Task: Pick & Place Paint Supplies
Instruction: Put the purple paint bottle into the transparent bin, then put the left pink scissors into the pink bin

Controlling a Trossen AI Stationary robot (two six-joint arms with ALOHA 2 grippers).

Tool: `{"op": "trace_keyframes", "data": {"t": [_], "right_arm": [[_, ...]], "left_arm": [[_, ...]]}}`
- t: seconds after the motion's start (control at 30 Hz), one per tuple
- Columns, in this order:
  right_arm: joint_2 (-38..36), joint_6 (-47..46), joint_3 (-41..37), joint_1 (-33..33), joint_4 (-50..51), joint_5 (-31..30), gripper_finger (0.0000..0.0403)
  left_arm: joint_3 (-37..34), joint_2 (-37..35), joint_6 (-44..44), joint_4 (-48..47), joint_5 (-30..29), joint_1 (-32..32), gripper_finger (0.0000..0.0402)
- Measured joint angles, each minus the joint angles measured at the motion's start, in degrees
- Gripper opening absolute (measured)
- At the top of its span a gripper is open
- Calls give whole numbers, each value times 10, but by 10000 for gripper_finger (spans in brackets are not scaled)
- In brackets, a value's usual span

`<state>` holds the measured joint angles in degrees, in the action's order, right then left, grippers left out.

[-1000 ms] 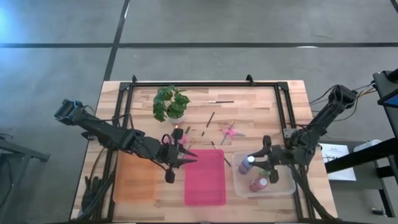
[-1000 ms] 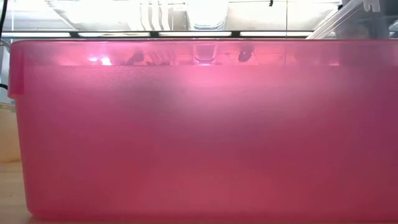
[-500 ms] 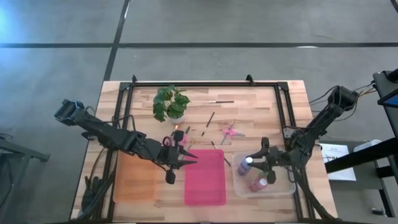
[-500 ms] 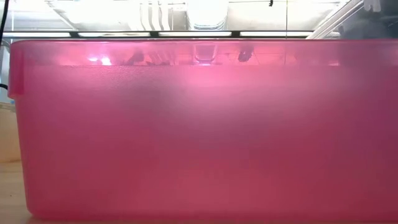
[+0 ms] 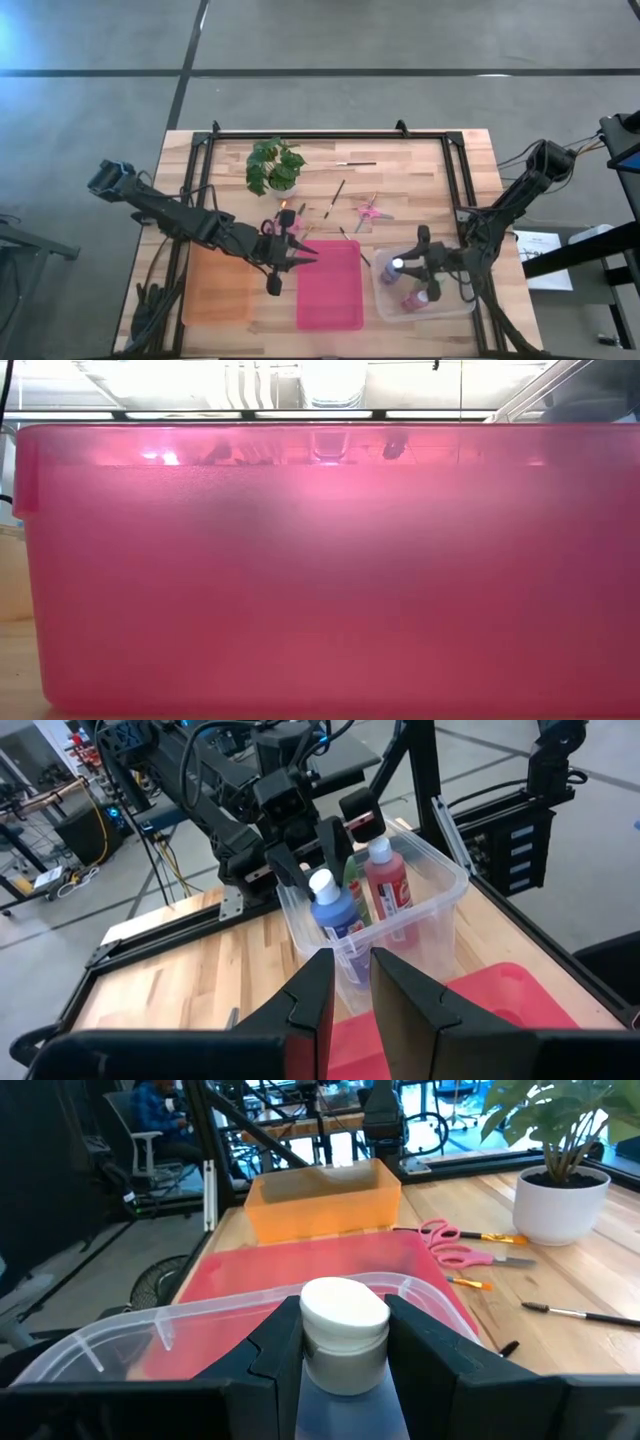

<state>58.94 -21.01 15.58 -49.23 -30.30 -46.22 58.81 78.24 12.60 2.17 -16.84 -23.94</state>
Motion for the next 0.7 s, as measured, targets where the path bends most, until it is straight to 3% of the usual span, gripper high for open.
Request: {"op": "trace_keyframes", "data": {"t": [0.1,0.33,0.7], "right_arm": [[-8,0,-5,0,1,3,110],[-12,-1,-5,0,-2,4,164],[-12,0,-1,0,-2,3,171]], "left_arm": [[0,0,0,1,0,0,75],[0,0,5,3,0,0,75],[0,0,7,6,0,0,75]]}}
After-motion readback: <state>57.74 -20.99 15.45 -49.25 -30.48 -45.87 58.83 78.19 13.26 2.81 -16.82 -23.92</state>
